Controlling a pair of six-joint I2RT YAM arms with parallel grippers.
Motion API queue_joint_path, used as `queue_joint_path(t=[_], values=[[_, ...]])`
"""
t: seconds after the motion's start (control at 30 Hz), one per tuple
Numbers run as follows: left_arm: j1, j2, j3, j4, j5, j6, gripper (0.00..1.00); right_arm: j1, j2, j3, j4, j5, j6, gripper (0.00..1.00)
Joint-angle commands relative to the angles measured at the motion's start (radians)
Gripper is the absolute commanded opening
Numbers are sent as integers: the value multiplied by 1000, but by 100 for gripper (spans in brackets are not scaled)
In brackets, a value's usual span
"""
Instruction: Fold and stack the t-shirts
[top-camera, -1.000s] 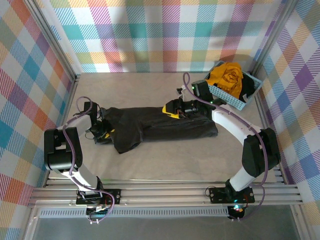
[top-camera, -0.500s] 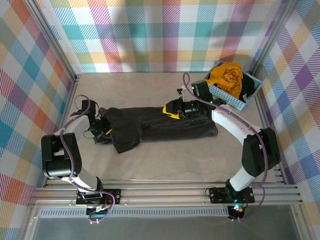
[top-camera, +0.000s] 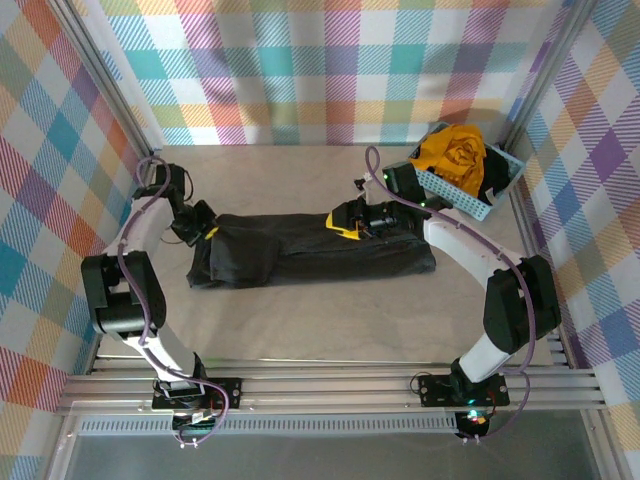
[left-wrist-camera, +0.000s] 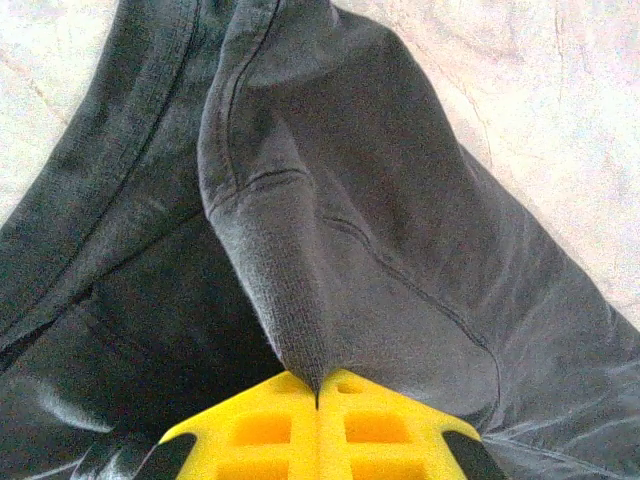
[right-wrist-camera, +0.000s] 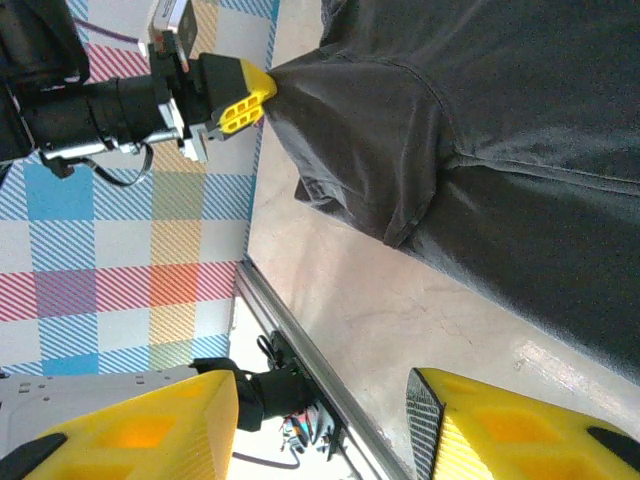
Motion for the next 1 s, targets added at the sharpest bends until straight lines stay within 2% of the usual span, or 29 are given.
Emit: queue_joint_path(t=[0.0,0.2,0.37,0.5,0.57,0.63,0.73,0.77,0.9,0.97], values=[[10,62,48,-66,-33,28,0,-2,-7,9,-1,2,-19,49],[9,119,64,-30,-134,78,1,-3,-26,-17,-10,18,-22,49],[4,149,65,-31,-259,114,30,-10,-45,-46,-20,55,-29,47],[-54,8,22,-23,-428,89,37,-36,-55,-52,-37,75,-32,45],[-98,-71,-21,-27,-478,46,39,-57,-54,-51,-60,102,-43,44],[-129,-138,-91,-18,-440,-40,37,-89,-43,-45,-109,147,-55,41],[-173,-196,-203,32,-335,-178,25,-154,-13,-38,-174,198,-71,36],[-188,-202,-225,51,-306,-215,24,-176,1,-33,-196,218,-77,35],[-260,-174,-266,127,-215,-391,24,-260,99,38,-313,317,-151,32],[-298,-140,-254,152,-208,-459,26,-282,173,115,-391,378,-203,29]])
